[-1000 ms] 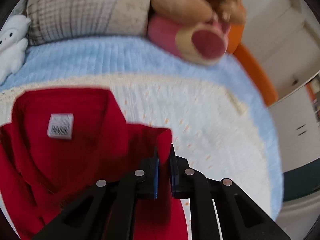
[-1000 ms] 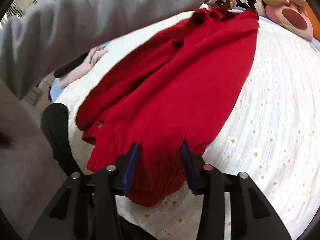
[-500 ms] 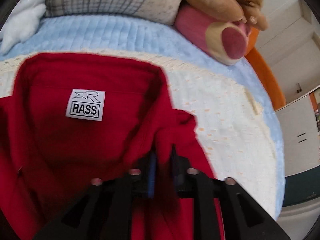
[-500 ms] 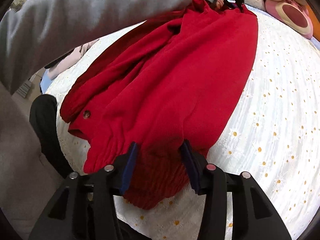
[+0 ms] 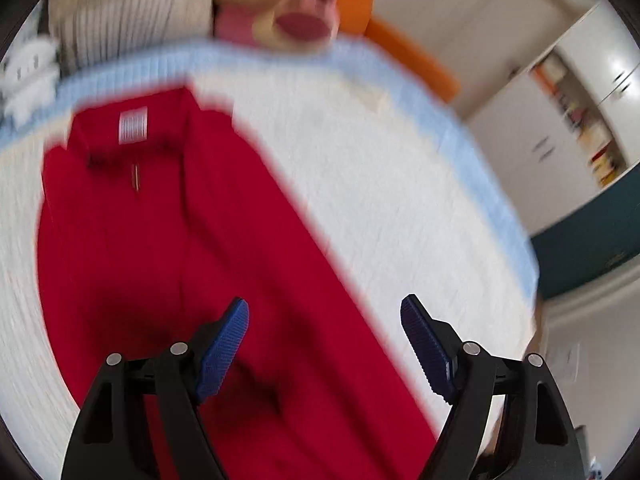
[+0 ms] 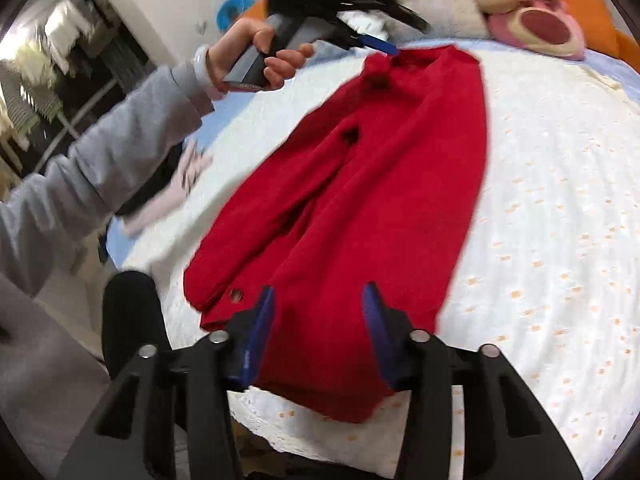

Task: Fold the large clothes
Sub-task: 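Open both tools and move them to the ribbed hem of the folded shirt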

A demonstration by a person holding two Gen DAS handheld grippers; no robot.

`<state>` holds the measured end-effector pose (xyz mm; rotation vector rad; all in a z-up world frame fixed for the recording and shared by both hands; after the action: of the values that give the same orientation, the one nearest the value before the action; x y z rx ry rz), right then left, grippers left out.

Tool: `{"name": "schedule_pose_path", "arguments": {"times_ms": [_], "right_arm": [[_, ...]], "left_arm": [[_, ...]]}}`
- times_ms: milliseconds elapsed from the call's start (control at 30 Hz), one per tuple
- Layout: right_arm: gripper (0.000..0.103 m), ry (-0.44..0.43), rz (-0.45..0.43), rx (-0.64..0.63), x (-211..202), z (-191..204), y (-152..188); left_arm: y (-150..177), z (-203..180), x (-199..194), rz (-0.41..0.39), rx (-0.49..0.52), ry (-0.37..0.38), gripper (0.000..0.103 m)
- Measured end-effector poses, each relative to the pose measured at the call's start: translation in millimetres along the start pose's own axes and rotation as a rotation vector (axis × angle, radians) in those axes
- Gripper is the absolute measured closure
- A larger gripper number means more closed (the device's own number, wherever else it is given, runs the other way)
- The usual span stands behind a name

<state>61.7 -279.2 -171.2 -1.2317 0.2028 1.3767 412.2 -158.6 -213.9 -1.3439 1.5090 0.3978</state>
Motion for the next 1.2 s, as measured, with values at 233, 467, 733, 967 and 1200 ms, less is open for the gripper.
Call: {"name": "schedule_pose_path", "arguments": {"times_ms": [233, 467, 733, 967, 1200], "right_arm": [[0.061, 0.135, 0.197, -0.103, 66.7, 23.6, 15.5], [0.044, 0.105, 0.137, -0.110, 42.3, 35.1, 9.9], [0.044, 0.072, -0.052, 0.057, -71.1, -7.1, 4.8], [0.047, -0.120, 0.078, 0.326, -23.6, -67.1, 35.6], [0.038, -0.219, 0.104, 0.434, -12.0, -82.0, 34.8]], "left_arm": [[29.4, 53.7, 45.7, 0.011, -0.142, -0.025, 0.039], [47.6, 23.9, 7.5, -0.004, -0.108, -0.049, 0.032], [167.6, 7.8, -130.4, -0.159, -0.076, -0.057, 0.011], [292.0, 75.2, -83.1, 0.023, -0.335, -0.019, 0.012], [335.9, 64.0, -68.6, -0.001, -0.364, 0.068, 0.012]]}}
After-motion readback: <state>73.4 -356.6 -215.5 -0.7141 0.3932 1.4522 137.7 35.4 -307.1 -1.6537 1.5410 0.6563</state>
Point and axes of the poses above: each gripper's, at about its wrist camera, not at the fingertips, and x roughly the way its jaws point, z to its left, y to its underside, the point moved 5 cm from there along x, roughly the way its jaws point
